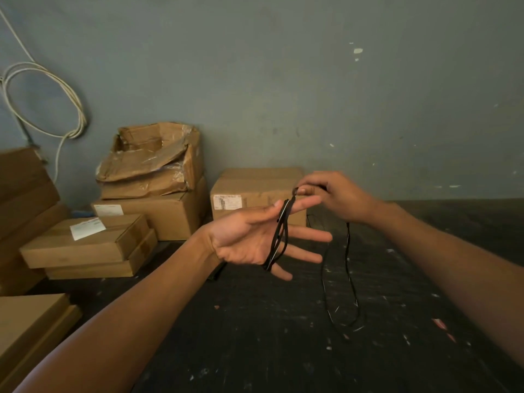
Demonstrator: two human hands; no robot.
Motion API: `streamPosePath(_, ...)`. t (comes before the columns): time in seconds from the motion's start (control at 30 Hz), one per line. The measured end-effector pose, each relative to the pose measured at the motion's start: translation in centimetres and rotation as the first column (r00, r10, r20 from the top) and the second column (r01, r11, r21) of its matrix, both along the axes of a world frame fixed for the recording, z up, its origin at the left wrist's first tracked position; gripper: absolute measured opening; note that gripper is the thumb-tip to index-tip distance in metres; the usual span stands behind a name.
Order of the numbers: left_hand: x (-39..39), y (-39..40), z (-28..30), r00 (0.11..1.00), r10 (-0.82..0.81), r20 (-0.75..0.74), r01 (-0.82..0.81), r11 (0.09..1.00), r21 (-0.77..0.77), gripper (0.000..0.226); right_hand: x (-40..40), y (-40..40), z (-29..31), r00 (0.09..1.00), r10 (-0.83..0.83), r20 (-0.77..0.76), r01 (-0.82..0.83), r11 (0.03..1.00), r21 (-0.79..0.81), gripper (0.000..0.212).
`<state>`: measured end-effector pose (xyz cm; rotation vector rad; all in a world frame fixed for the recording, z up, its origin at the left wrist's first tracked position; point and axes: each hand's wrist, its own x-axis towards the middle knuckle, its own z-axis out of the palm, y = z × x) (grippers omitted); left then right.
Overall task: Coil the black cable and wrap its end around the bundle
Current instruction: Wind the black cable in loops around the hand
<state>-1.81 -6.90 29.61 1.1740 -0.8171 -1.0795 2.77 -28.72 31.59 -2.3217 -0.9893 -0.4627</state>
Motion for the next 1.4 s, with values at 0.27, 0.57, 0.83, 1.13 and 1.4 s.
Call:
streamPosePath(0.27,0.7,-1.6,1.7,1.000,0.001,0.030,0.004,0.989,-0.145,0.053,-4.9,3.8,-10.1,0.978,0.006,-0.209,-0.015,0.999,-0.043,0.030)
streamPosePath(0.57,3.5,-0.4,3.0,0.964,0.263,0.028,-0.252,0.946,-0.203,0.050,-7.7,6.5,-11.3,0.981,0.031,-0.193,-0.067,0.981,-0.184,0.034)
streamPosePath(0.83,5.1,1.7,0.9,0.862,0.507,-0.012,-0.505,0.854,-0.128,0.048,-7.5,5.0,-7.2,1.000,0.022,-0.015,-0.024,0.982,-0.185,0.027)
streamPosePath(1.13,5.0,2.4,-2.5,0.854,0.514,0.076,-0.519,0.851,0.077,0.048,-5.5,2.9,-0.8,0.989,-0.064,0.136,0.108,0.934,-0.341,0.029)
streamPosePath(1.4,3.5,1.8,-2.7,0.918,0.379,0.119,-0.397,0.884,0.249,0.055,-2.5,1.4,2.7,0.961,-0.049,0.273,0.168,0.886,-0.432,0.030)
